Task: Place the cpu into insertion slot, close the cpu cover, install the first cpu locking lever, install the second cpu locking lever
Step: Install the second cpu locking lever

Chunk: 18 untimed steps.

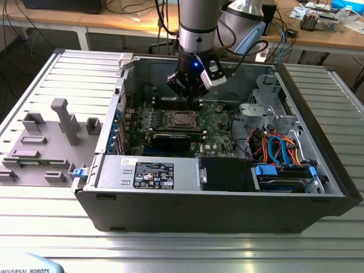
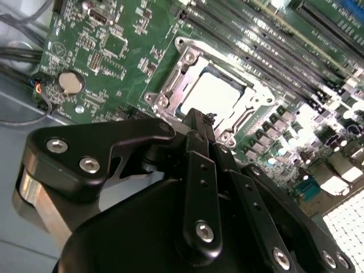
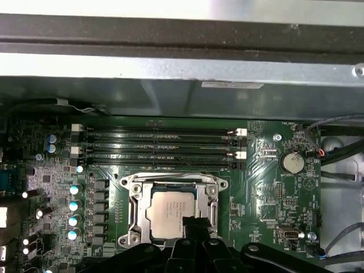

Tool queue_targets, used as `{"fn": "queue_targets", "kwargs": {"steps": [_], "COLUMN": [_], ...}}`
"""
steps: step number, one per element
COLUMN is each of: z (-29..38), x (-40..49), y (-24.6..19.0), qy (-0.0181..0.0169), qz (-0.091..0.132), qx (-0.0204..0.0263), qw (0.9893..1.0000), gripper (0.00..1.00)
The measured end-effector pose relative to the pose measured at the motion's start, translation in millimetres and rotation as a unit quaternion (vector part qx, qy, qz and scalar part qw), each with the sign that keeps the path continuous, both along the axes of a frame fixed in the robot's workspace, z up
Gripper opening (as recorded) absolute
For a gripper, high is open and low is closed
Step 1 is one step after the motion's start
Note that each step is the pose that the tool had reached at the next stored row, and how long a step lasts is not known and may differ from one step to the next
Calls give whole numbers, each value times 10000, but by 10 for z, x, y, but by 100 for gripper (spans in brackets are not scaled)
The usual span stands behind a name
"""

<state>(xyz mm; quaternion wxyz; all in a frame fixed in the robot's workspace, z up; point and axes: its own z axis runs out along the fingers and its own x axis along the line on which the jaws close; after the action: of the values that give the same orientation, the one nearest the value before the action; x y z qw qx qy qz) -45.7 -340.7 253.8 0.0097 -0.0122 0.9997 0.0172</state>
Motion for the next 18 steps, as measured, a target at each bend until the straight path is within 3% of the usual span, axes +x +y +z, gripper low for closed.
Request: {"fn": "queue_targets", "kwargs": {"steps": [8,15,18], "z": [-7,-8,-8], "x": [-1,-9,-10], "y": [-167,-227,-285], "qy": [0,0,0], "qz": [0,0,-1], "qx": [1,0,19], "qw": [10000,10000,10000], "gripper": [11,11,11]}}
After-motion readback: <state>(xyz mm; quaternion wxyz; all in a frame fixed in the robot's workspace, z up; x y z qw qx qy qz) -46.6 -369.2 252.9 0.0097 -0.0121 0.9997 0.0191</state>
